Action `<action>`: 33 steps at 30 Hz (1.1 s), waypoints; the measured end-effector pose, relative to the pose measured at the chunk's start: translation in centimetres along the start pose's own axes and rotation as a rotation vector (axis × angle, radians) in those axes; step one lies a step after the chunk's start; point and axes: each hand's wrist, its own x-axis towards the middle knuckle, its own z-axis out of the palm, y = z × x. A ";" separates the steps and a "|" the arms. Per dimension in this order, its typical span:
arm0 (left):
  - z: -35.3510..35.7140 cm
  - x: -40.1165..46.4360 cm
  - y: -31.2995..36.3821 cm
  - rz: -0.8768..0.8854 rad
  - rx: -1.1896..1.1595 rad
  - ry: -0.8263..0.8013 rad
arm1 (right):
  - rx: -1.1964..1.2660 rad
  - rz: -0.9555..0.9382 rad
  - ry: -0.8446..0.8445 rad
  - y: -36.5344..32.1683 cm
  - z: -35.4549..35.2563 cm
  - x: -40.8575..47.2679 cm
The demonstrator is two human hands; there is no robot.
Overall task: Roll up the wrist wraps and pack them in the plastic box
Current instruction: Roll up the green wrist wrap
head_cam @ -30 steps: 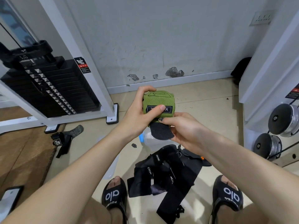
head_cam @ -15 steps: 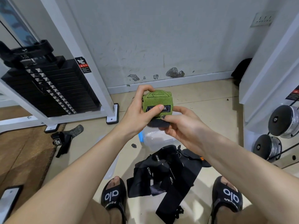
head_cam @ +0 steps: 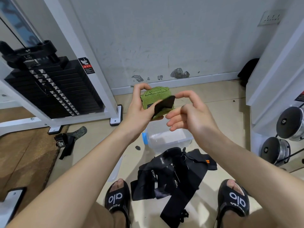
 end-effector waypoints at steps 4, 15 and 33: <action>-0.1 0.0 -0.1 -0.024 -0.004 0.008 | -0.345 -0.257 -0.150 0.7 -0.6 -0.7; 0.1 -0.1 -0.6 -0.058 0.071 -0.088 | -0.483 -0.565 -0.056 -0.5 -1.8 0.9; 0.7 -1.2 0.5 -0.095 0.121 -0.190 | -0.145 -0.213 0.015 1.1 -1.4 2.4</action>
